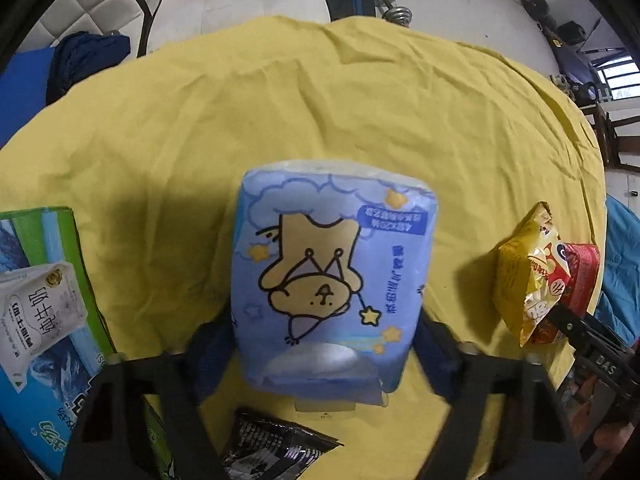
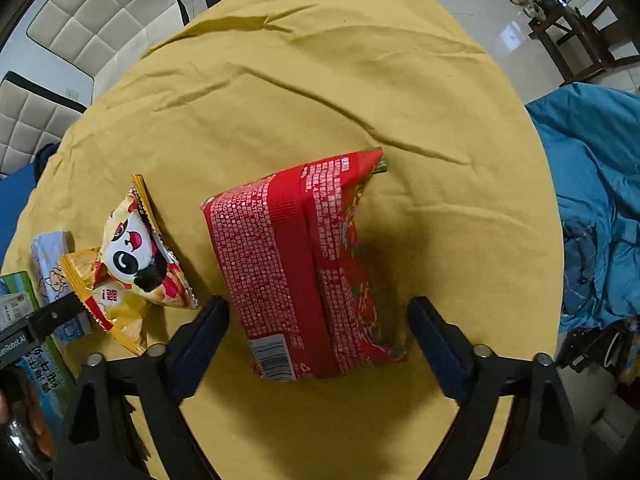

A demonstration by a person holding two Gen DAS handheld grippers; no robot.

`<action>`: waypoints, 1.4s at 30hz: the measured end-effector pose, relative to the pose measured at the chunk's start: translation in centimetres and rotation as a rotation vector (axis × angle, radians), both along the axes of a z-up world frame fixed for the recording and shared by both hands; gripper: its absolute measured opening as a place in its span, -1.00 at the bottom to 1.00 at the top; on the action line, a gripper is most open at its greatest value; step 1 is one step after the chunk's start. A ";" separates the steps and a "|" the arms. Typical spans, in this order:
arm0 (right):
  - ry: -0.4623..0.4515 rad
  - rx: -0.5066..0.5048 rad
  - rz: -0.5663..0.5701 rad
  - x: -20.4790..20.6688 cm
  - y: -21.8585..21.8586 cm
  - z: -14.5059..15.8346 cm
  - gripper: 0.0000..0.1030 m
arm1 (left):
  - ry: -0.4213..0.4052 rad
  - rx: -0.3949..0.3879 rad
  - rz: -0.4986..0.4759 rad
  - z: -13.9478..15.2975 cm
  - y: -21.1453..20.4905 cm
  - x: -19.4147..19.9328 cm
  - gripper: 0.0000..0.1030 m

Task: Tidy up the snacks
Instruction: 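Grasp the blue tissue pack with the left tool while the right tool grasps the red bag, then carry the tissue pack and red bag into the box and release both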

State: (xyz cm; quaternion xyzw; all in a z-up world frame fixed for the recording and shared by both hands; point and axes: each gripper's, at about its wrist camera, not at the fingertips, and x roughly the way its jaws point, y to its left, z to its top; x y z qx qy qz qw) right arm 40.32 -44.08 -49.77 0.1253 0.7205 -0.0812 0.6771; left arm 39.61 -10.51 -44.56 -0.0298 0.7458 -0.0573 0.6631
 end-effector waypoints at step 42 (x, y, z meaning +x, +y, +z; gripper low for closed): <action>0.059 -0.049 0.111 -11.8 8.1 2.9 -0.04 | 0.030 -0.060 -0.064 1.8 -5.1 -14.4 0.02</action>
